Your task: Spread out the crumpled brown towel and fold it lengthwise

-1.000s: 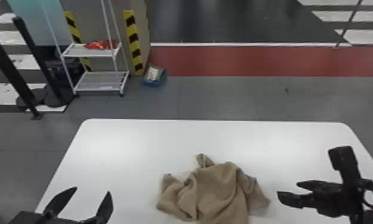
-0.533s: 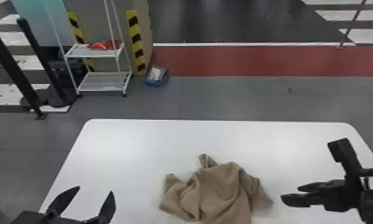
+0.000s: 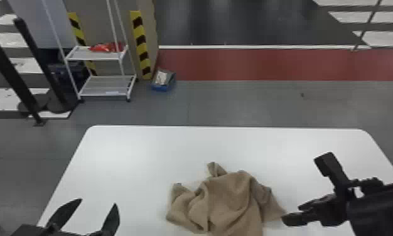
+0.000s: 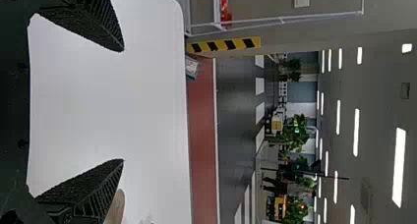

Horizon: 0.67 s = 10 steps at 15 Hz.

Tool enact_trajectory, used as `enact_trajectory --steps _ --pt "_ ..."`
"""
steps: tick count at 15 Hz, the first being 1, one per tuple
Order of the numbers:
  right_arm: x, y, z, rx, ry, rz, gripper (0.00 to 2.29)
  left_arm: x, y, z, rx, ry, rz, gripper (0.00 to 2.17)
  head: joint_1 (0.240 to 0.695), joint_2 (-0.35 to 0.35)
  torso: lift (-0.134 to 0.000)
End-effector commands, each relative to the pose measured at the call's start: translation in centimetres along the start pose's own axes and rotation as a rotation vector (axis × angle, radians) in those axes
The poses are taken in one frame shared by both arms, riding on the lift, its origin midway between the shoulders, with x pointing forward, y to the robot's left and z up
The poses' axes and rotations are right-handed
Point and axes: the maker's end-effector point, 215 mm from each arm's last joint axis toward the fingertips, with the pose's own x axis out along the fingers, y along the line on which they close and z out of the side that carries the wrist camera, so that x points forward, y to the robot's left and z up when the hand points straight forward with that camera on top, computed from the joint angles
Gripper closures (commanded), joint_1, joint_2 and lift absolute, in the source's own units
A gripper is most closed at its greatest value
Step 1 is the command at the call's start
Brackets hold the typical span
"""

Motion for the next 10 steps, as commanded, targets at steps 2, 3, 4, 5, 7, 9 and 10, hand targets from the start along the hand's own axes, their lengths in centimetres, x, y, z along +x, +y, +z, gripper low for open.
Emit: enact_trajectory --steps 2,3,4,5,7,9,10 --pt "1.8 0.9 0.3 -0.032 0.026 -0.010 0.28 -0.2 0.3 -0.4 -0.005 0.007 0.006 0.08 0.695 0.069 0.000" --pt "2.3 1.2 0.4 -0.043 0.039 -0.013 0.29 -0.2 0.3 -0.6 -0.006 0.008 0.006 0.08 0.695 0.083 0.000" --pt "2.6 1.2 0.3 -0.050 0.051 -0.020 0.39 -0.2 0.3 -0.6 -0.006 0.010 0.008 0.08 0.695 0.090 0.000" --pt "2.7 1.2 0.5 -0.053 0.049 -0.024 0.53 -0.3 0.4 -0.7 -0.006 0.011 0.008 0.08 0.695 0.096 0.000" --pt "3.0 1.6 1.0 -0.057 0.031 -0.019 0.92 -0.3 0.4 -0.8 -0.006 0.013 0.009 0.08 0.695 0.107 0.000" --pt "3.4 1.8 1.2 -0.067 0.029 -0.030 1.54 -0.3 0.4 -0.8 -0.006 0.013 0.008 0.08 0.695 0.113 0.000" --pt "3.5 1.9 1.4 -0.072 0.024 -0.028 1.76 -0.2 0.4 -0.7 -0.006 0.011 0.008 0.08 0.695 0.117 0.000"
